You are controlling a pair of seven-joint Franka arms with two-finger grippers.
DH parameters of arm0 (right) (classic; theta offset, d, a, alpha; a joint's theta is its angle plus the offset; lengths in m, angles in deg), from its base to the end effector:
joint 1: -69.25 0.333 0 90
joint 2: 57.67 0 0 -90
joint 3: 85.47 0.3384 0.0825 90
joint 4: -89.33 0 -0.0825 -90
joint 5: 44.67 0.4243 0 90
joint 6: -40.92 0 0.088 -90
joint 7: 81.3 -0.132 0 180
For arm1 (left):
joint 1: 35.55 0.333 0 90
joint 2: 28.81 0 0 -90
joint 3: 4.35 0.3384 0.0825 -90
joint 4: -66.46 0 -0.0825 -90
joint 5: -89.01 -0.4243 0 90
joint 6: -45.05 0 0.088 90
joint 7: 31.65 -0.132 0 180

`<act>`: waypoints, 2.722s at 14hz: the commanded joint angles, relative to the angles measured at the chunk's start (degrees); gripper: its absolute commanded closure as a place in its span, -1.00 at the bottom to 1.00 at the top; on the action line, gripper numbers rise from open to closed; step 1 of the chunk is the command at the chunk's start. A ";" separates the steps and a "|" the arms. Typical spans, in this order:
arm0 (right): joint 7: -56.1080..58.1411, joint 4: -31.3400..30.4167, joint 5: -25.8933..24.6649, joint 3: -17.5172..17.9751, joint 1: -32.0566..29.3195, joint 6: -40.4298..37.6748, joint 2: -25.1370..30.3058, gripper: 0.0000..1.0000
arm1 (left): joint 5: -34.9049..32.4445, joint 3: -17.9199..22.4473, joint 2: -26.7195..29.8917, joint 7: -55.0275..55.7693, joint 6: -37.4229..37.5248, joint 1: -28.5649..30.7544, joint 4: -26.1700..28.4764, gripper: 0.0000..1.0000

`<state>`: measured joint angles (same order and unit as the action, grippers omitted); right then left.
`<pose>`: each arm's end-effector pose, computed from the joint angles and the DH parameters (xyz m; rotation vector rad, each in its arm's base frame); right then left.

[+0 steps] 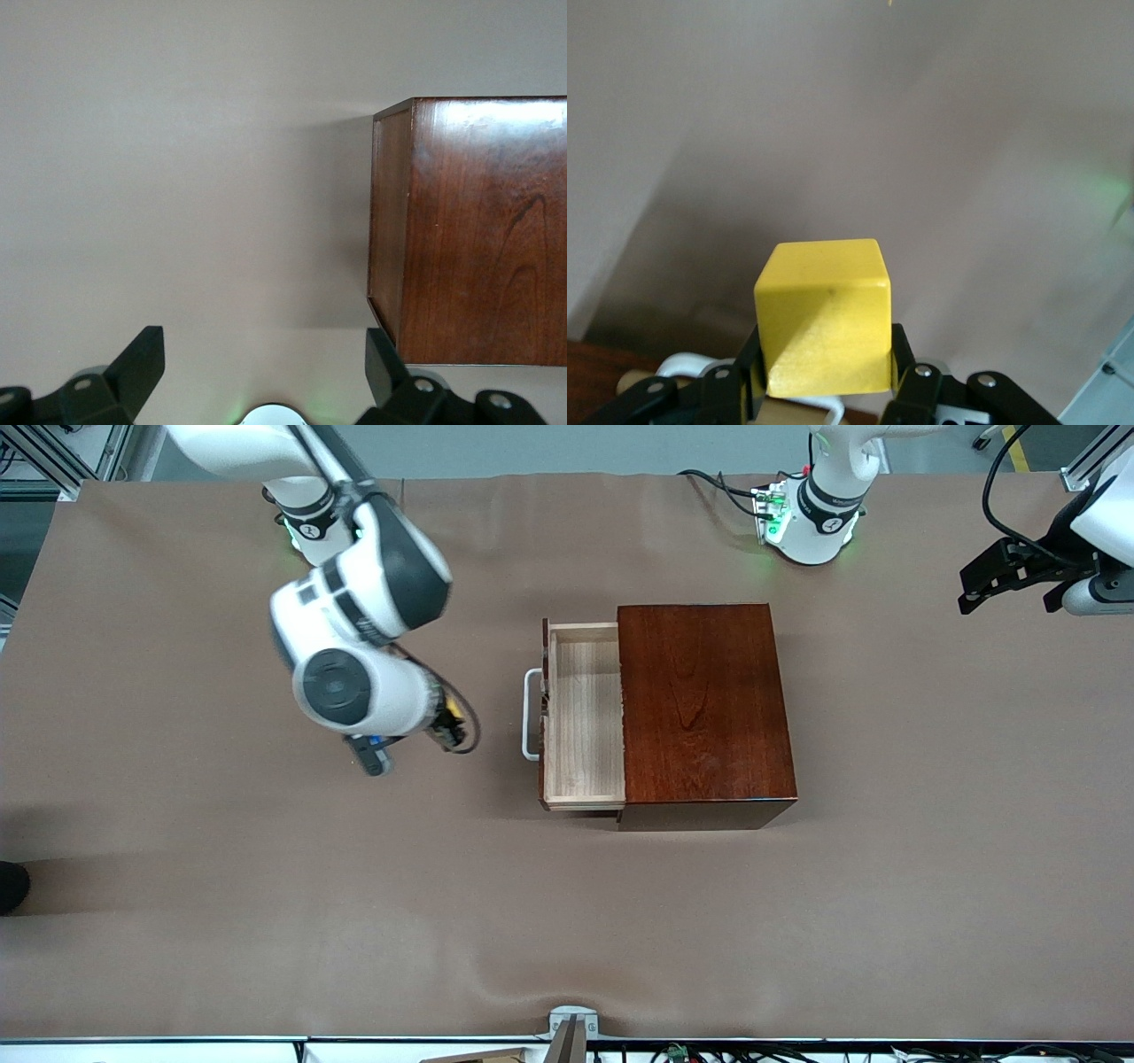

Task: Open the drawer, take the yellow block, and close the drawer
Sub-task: 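Carry the yellow cube away from the box with the right gripper, then release the cube with the right gripper while the left gripper reaches the drawer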

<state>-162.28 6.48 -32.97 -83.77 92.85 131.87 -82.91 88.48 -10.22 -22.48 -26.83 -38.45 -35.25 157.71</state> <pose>0.6173 0.3179 0.4015 2.6156 -1.4408 -0.5298 0.5421 -0.0550 0.6637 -3.1186 0.0178 0.0365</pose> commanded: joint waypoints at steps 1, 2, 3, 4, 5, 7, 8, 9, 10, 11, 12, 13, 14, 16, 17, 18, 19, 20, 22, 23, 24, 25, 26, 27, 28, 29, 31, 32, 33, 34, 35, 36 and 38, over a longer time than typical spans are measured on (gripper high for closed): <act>9.06 -8.11 -0.44 0.85 -5.39 0.71 6.68 1.00 | 0.88 -0.54 0.53 0.01 0.80 0.48 -0.63 -1.00; 12.66 -8.56 -0.45 0.93 -7.32 0.63 6.69 1.00 | 0.79 -0.54 0.27 -0.16 0.80 0.48 -1.23 -1.00; 17.74 -9.52 -0.53 0.85 -8.73 0.63 6.69 1.00 | 0.79 -0.54 0.18 -0.86 0.88 0.66 -1.85 -1.00; 24.14 -10.22 -0.80 0.93 -10.66 0.71 6.61 1.00 | 0.79 -0.46 0.18 -0.95 0.89 0.66 -1.68 -1.00; 28.56 -11.19 -0.80 0.85 -12.60 0.72 6.69 1.00 | 0.79 -0.54 0.18 -0.34 0.89 0.66 -1.59 -1.00; 32.53 -11.99 -1.15 0.93 -16.20 0.89 7.13 1.00 | 0.79 -0.54 -0.44 0.01 0.89 0.40 -1.68 -1.00; 35.95 -12.08 -1.58 0.85 -17.35 0.89 7.05 1.00 | 0.79 -0.63 -0.53 0.01 0.89 0.40 -1.68 -1.00; 38.94 -12.25 -2.63 0.85 -18.67 1.15 6.87 1.00 | 0.79 -0.54 -0.44 -0.07 0.89 0.40 -1.68 -1.00; 41.76 -12.60 -3.77 0.85 -20.07 1.59 6.78 1.00 | 0.79 -0.54 -0.44 -0.25 0.89 0.48 -1.85 -1.00; 44.57 -13.74 -4.48 0.85 -21.22 2.81 6.87 1.00 | 0.79 -0.54 -0.53 -0.16 0.89 0.48 -1.86 -1.00; 47.29 -15.66 -5.19 0.85 -22.62 5.09 7.04 1.00 | 0.79 -0.54 -0.44 -0.07 0.89 0.40 -1.68 -1.00; 50.28 -17.94 -5.71 0.85 -23.94 7.98 7.13 1.00 | 0.79 -0.54 -0.44 0.01 0.89 0.31 -1.77 -1.00; 53.18 -20.05 -5.81 0.85 -25.43 10.79 7.22 1.00 | 0.79 -0.63 -0.44 0.01 0.89 0.22 -1.86 -1.00; 59.51 -21.83 -6.68 0.85 -28.16 13.62 6.78 1.00 | 0.97 -0.63 -0.44 0.19 0.89 -0.13 -1.86 -1.00; 61.71 -22.88 -7.99 0.85 -29.30 15.55 6.61 1.00 | 1.06 -0.72 -0.53 0.10 0.89 -0.13 -1.86 -1.00; 63.30 -24.98 -9.14 0.85 -30.18 18.70 6.60 1.00 | 1.14 -1.15 -0.53 0.10 0.89 -0.22 -1.86 -1.00; 64.71 -27.26 -9.67 0.85 -30.72 22.04 6.60 1.00 | 1.15 -2.03 -0.88 0.19 0.89 -0.22 -2.03 -1.00; 66.38 -28.41 -10.89 0.85 -31.24 24.68 6.52 1.00 | 1.15 -3.26 -1.05 0.71 0.89 -0.22 -2.12 -1.00; 70.07 -28.60 -13.09 0.85 -34.05 26.37 5.38 1.00 | 1.15 -6.67 -2.27 6.05 0.89 -0.48 -3.08 -1.00; 71.13 -28.69 -14.23 0.85 -34.84 27.51 4.59 1.00 | 1.15 -9.65 -3.76 9.73 0.80 -0.48 -4.74 -1.00; 72.10 -28.60 -15.20 0.85 -36.77 28.48 3.28 1.00 | 1.15 -13.16 -6.13 14.29 0.80 -0.57 -6.58 -1.00; 74.11 -28.69 -15.82 0.85 -38.18 30.58 2.22 1.00 | 1.06 -16.59 -8.59 20.17 0.80 -0.66 -8.78 -1.00; 76.30 -28.78 -15.83 0.85 -38.97 32.60 1.17 1.00 | 0.97 -19.50 -11.05 25.97 0.62 -1.09 -10.97 -1.00; 77.72 -28.69 -15.91 0.85 -39.94 33.75 0.11 1.00 | 0.88 -21.88 -13.60 30.73 0.19 -1.45 -12.48 -1.00; 77.99 -28.69 -16.26 0.85 -40.56 34.37 -0.68 1.00 | 0.71 -23.73 -15.62 34.69 -1.21 -2.76 -13.71 -1.00; 78.00 -28.78 -16.53 0.85 -40.83 34.73 -1.47 1.00 | 0.71 -23.92 -17.65 39.78 -3.57 -4.94 -14.42 -1.00; 78.08 -28.69 -16.71 0.85 -41.09 35.69 -2.36 1.00 | 0.53 -23.75 -20.12 46.92 -7.71 -9.25 -14.60 -1.00; 78.17 -28.78 -16.88 0.85 -41.09 35.78 -2.53 1.00 | 0.36 -23.57 -21.52 50.25 -9.56 -11.45 -14.60 -1.00; 78.17 -28.78 -16.97 0.85 -41.27 36.04 -3.32 1.00 | 0.27 -23.40 -23.36 54.72 -11.92 -13.91 -15.30 -1.00; 78.17 -29.04 -16.97 0.93 -41.27 36.66 -3.67 1.00 | -0.08 -23.22 -25.73 59.38 -13.60 -16.45 -16.52 -1.00; 78.26 -29.39 -16.97 0.85 -41.35 37.10 -3.68 1.00 | -2.09 -22.87 -28.27 63.52 -15.18 -19.00 -18.01 -1.00; 78.26 -29.39 -16.97 0.85 -41.27 37.19 -3.68 1.00 | -4.46 -22.35 -30.65 68.08 -16.94 -22.07 -19.68 -1.00; 78.26 -29.30 -16.97 0.85 -41.09 37.02 -3.68 -0.18 | -5.80 -19.02 -34.44 74.95 -20.71 -27.79 -21.19 -1.00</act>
<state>-84.25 -22.39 -48.42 -83.96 52.86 168.49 -86.99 84.82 -31.93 -51.87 42.55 -57.50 -58.09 141.52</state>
